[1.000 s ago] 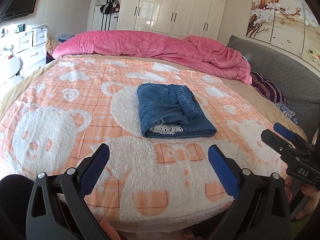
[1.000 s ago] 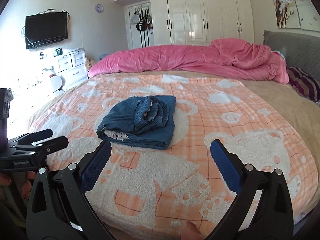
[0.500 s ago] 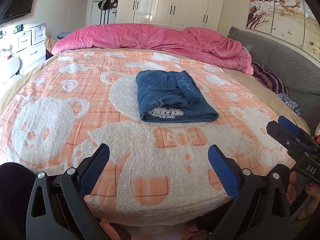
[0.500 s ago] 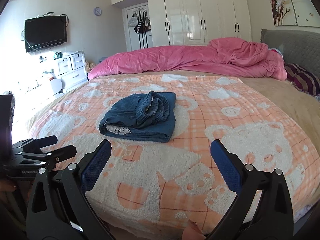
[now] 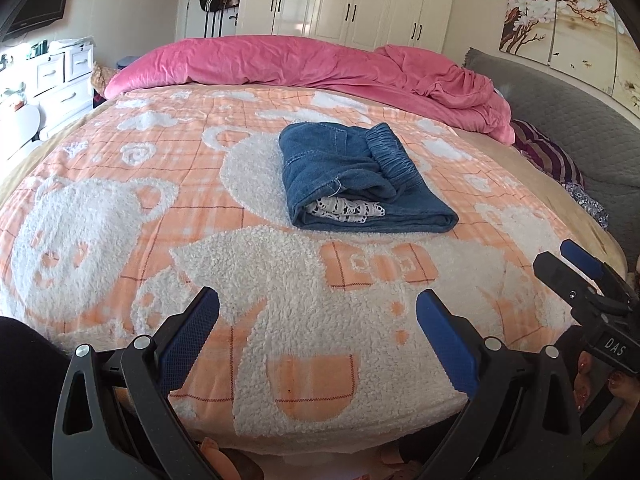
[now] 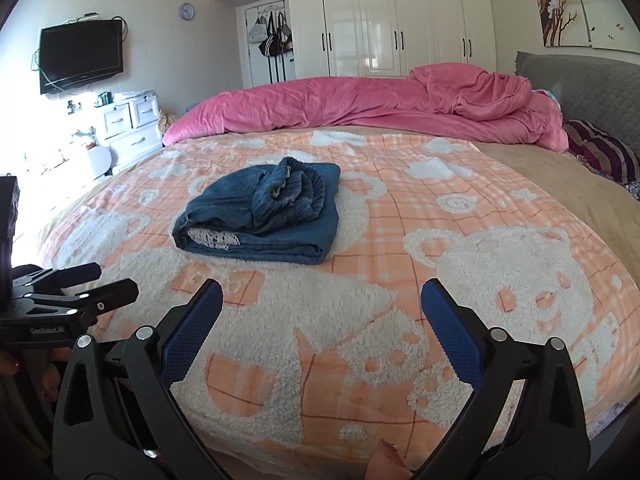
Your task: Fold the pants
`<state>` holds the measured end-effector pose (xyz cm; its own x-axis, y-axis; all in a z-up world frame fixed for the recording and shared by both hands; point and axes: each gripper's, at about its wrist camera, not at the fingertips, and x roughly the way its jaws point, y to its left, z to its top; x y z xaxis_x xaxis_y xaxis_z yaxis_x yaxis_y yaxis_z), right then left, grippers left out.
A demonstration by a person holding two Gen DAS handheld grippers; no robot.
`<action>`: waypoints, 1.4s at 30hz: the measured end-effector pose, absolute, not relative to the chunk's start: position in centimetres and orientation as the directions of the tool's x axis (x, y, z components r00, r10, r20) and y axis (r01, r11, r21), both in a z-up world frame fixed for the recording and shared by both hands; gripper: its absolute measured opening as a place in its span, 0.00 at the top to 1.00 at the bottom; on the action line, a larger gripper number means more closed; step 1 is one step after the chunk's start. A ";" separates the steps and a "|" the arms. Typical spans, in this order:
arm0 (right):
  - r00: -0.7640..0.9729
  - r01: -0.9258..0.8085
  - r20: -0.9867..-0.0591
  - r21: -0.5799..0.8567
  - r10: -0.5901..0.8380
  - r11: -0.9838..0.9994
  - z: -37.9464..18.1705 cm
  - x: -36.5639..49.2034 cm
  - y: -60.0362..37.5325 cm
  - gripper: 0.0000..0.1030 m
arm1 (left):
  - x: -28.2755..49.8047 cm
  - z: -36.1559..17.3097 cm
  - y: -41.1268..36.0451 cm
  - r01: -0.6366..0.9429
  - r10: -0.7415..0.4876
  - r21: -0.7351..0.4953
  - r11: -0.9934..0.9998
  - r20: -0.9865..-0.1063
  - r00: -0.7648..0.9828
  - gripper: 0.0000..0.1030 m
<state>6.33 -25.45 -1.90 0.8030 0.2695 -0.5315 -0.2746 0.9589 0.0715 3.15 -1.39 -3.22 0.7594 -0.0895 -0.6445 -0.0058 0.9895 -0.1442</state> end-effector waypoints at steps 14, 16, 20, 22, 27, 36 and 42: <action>0.791 -0.261 -0.554 0.075 0.258 0.962 -3.8 7.2 -25.7 0.09 | 4.4 -4.8 -1.6 -0.006 -0.092 -0.140 0.990 -0.679 0.729 0.04; 0.790 -0.262 -0.555 0.079 0.261 0.962 -3.9 7.2 -25.7 0.09 | 4.3 -4.8 -1.6 -0.005 -0.092 -0.140 0.990 -0.677 0.730 0.04; 0.787 -0.264 -0.558 0.079 0.262 0.961 -3.9 7.3 -25.7 0.09 | 4.3 -4.6 -1.7 -0.003 -0.095 -0.143 0.990 -0.672 0.734 0.04; 0.787 -0.266 -0.559 0.079 0.263 0.961 -3.9 7.3 -25.7 0.09 | 4.2 -4.5 -1.8 -0.002 -0.094 -0.142 0.990 -0.668 0.738 0.04; 0.786 -0.271 -0.558 0.074 0.265 0.960 -3.8 7.2 -25.7 0.09 | 4.2 -4.3 -2.0 0.002 -0.095 -0.138 0.990 -0.669 0.737 0.04; 0.787 -0.269 -0.558 0.070 0.261 0.961 -3.7 7.2 -25.7 0.09 | 4.2 -4.2 -2.2 0.012 -0.101 -0.138 0.990 -0.666 0.739 0.04; 0.789 -0.263 -0.558 0.071 0.257 0.962 -3.5 7.2 -25.8 0.09 | 4.2 -4.2 -2.0 0.003 -0.097 -0.141 0.990 -0.670 0.736 0.04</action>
<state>7.17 -25.82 -3.53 0.7888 0.2568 -0.5584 -0.2628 0.9622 0.0713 4.21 -1.99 -4.18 0.7360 -0.0972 -0.6700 0.0027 0.9901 -0.1406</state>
